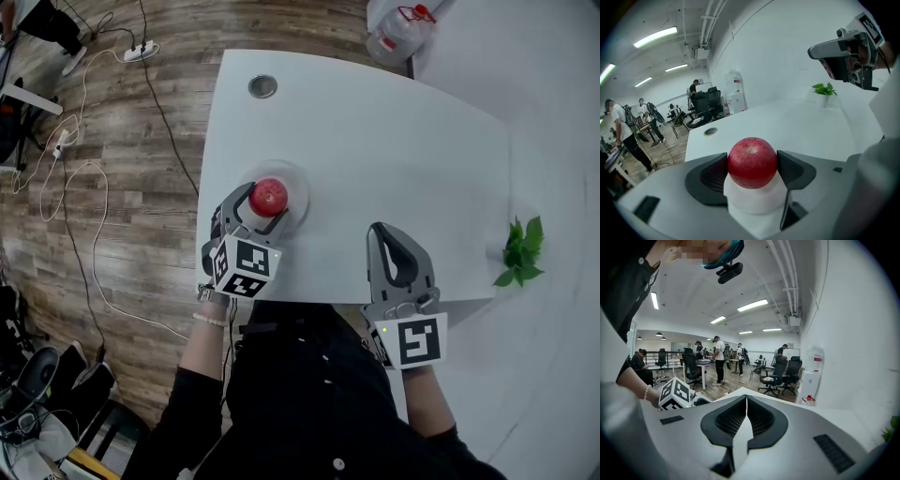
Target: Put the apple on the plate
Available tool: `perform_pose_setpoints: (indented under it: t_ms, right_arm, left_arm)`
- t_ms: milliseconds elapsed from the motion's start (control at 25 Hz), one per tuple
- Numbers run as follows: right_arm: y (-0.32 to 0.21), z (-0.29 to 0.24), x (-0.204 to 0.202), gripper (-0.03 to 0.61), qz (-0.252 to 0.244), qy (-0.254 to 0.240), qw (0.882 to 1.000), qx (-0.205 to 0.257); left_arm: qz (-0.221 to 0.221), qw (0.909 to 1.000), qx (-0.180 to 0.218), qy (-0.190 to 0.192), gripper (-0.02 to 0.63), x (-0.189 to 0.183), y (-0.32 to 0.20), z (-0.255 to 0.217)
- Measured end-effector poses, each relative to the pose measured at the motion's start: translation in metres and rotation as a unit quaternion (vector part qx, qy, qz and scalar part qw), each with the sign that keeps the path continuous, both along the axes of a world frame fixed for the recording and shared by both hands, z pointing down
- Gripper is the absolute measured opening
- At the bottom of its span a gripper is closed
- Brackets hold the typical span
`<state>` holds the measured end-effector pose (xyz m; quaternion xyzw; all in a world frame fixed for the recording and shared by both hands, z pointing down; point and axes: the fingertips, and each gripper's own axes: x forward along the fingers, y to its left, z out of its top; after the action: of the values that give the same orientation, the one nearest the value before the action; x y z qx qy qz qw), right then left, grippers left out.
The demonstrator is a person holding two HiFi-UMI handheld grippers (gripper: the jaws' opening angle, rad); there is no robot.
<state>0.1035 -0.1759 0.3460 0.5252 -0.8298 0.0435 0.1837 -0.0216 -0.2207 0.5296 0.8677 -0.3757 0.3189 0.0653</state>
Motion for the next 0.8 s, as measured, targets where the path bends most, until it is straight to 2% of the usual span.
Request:
perform_pose_setpoints:
  t_ms: [600,800]
  right_arm:
    - [0.003,0.008,0.001,0.043,-0.009,0.005,1.000,-0.013]
    - [0.002,0.009,0.002,0.043,-0.009,0.003,1.000,-0.009]
  left_arm:
    - [-0.005,0.9998,-0.013,0.013,0.342,0.008,-0.004,0.017]
    - [-0.011,0.9997,0.002,0.023,0.342,0.006,-0.002,0.018]
